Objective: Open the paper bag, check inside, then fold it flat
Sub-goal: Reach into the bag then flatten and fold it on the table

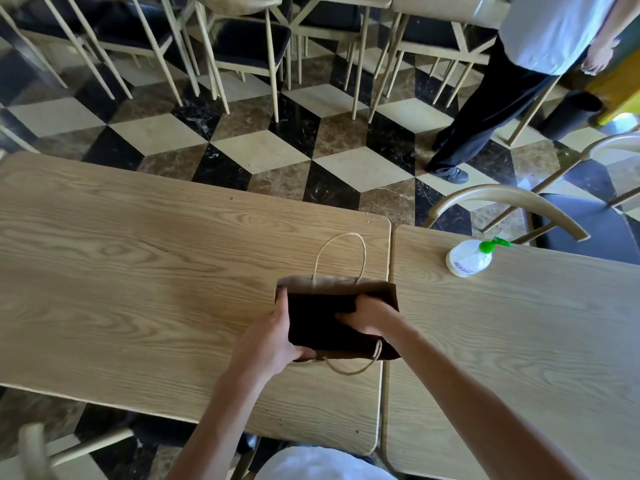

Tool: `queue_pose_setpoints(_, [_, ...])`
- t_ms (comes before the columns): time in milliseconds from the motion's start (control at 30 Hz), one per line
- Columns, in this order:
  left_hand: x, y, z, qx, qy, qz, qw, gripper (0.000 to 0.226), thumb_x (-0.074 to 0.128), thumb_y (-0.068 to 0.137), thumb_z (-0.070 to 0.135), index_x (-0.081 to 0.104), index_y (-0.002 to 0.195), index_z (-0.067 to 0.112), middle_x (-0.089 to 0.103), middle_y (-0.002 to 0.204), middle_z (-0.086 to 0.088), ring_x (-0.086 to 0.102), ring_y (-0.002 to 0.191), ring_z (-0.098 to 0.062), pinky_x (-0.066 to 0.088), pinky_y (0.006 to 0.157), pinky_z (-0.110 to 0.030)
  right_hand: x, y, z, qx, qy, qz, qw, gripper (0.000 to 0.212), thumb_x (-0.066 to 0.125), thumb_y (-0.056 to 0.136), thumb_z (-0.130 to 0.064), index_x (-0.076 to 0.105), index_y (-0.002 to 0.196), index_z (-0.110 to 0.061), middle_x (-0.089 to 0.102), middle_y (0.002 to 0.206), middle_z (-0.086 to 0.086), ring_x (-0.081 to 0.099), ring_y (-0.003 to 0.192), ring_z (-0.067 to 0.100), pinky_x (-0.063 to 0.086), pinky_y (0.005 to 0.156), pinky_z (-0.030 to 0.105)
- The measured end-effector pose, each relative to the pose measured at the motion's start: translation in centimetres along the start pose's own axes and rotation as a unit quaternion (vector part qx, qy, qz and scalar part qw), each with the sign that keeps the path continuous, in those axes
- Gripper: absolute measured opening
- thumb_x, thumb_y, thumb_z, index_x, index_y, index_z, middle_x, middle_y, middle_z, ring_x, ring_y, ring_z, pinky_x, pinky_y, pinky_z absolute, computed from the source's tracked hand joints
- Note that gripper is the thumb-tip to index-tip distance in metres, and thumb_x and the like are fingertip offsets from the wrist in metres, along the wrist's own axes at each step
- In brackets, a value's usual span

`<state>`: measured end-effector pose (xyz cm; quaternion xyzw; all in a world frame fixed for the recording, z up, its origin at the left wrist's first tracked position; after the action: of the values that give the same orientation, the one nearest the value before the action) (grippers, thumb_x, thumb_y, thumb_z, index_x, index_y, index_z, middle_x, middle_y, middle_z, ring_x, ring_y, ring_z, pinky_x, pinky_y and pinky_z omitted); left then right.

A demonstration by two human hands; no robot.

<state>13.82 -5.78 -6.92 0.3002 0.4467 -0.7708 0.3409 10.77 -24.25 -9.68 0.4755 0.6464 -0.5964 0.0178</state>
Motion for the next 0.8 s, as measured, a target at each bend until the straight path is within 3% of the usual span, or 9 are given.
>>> queue_pose_setpoints(133, [-0.1, 0.2, 0.1, 0.003, -0.017, -0.004, 1.000, 0.126, 0.080, 0.063, 0.055, -0.004, 0.152, 0.027, 0.061, 0.131, -0.005, 0.060, 0.112, -0.022, 0.048, 0.083, -0.032, -1.7, -1.7, 1.0, 0.018, 0.032, 0.005, 0.999, 0.033, 0.056, 0.093, -0.030, 0.062, 0.112, -0.003, 0.070, 0.101, 0.015, 0.070, 0.086, 0.029, 0.059, 0.081, 0.038])
queue_pose_setpoints(167, [-0.1, 0.3, 0.1, 0.003, -0.019, -0.006, 1.000, 0.126, 0.081, 0.062, 0.055, -0.003, 0.152, 0.027, 0.060, 0.133, -0.005, 0.059, 0.114, -0.023, 0.048, 0.086, -0.032, -2.1, -2.3, 1.3, 0.014, 0.041, 0.005, 0.999, 0.027, 0.058, 0.093, -0.027, 0.061, 0.108, -0.004, 0.071, 0.094, 0.012, 0.072, 0.078, 0.026, 0.061, 0.074, 0.034])
queue_pose_setpoints(267, [-0.1, 0.2, 0.0, 0.004, -0.024, -0.005, 1.000, 0.124, 0.081, 0.063, 0.056, -0.001, 0.152, 0.028, 0.060, 0.132, -0.005, 0.058, 0.116, -0.022, 0.048, 0.086, -0.032, -3.4, -4.1, 2.7, -0.008, 0.112, 0.016, 0.994, 0.014, 0.059, 0.092, -0.021, 0.058, 0.105, -0.016, 0.075, 0.069, 0.002, 0.072, 0.057, 0.018, 0.059, 0.059, 0.027])
queue_pose_setpoints(333, [-0.2, 0.0, -0.1, 0.003, -0.022, 0.005, 1.000, 0.121, 0.079, 0.064, 0.058, 0.000, 0.152, 0.028, 0.062, 0.129, -0.004, 0.060, 0.113, -0.021, 0.047, 0.082, -0.030, -4.1, -5.4, 4.1, -0.009, 0.167, 0.046, 0.985, 0.021, 0.062, 0.091, -0.027, 0.057, 0.111, -0.029, 0.071, 0.057, -0.003, 0.068, 0.050, 0.014, 0.056, 0.053, 0.028])
queue_pose_setpoints(367, [-0.2, 0.0, -0.2, 0.004, -0.022, 0.012, 1.000, 0.119, 0.077, 0.065, 0.059, 0.001, 0.152, 0.029, 0.063, 0.128, -0.004, 0.061, 0.111, -0.021, 0.047, 0.080, -0.029, -4.8, -6.0, 4.7, -0.012, 0.119, 0.087, 0.989, 0.026, 0.065, 0.088, -0.035, 0.059, 0.114, -0.033, 0.066, 0.055, -0.007, 0.065, 0.053, 0.011, 0.053, 0.053, 0.028])
queue_pose_setpoints(467, [-0.3, -0.1, -0.4, -0.001, -0.032, 0.036, 0.999, 0.113, 0.077, 0.067, 0.056, 0.006, 0.151, 0.030, 0.063, 0.127, -0.003, 0.061, 0.111, -0.021, 0.044, 0.077, -0.027, -6.3, -7.7, 5.9, 0.002, -0.038, 0.225, 0.974, 0.038, 0.061, 0.082, -0.057, 0.057, 0.118, -0.045, 0.060, 0.074, -0.016, 0.059, 0.074, 0.011, 0.045, 0.059, 0.029])
queue_pose_setpoints(567, [-0.1, -0.3, -0.4, 0.007, -0.023, 0.040, 0.999, 0.116, 0.081, 0.065, 0.052, 0.005, 0.150, 0.031, 0.062, 0.129, -0.004, 0.061, 0.110, -0.021, 0.045, 0.075, -0.026, -6.2, -8.6, 5.4, -0.020, -0.059, 0.280, 0.958, 0.040, 0.055, 0.085, -0.048, 0.047, 0.125, -0.045, 0.063, 0.098, -0.010, 0.063, 0.084, 0.017, 0.040, 0.059, 0.029])
queue_pose_setpoints(700, [-0.1, -0.6, -0.7, 0.012, -0.002, 0.043, 0.999, 0.120, 0.082, 0.064, 0.051, -0.001, 0.149, 0.035, 0.064, 0.121, -0.004, 0.065, 0.097, -0.018, 0.047, 0.064, -0.025, -4.8, -8.4, 5.2, -0.032, -0.078, 0.276, 0.958, 0.061, 0.054, 0.079, -0.027, 0.031, 0.133, -0.044, 0.057, 0.101, -0.006, 0.059, 0.080, 0.021, 0.038, 0.057, 0.031])
queue_pose_setpoints(800, [-0.1, -1.0, -1.0, 0.016, 0.000, 0.034, 0.999, 0.120, 0.081, 0.065, 0.050, -0.006, 0.147, 0.039, 0.064, 0.118, -0.003, 0.064, 0.087, -0.016, 0.045, 0.060, -0.024, -3.5, -8.2, 5.9, -0.034, -0.019, 0.240, 0.970, 0.078, 0.056, 0.075, -0.016, 0.021, 0.137, -0.049, 0.057, 0.092, -0.006, 0.055, 0.071, 0.020, 0.046, 0.054, 0.032])
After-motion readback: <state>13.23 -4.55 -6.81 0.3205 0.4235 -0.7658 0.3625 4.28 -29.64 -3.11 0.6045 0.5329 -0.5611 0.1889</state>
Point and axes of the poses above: each hand's wrist, its own y-axis towards the middle knuckle, its own x-axis out of the palm, z = x × y, the point moved 8 cm from there along y, towards the middle knuckle
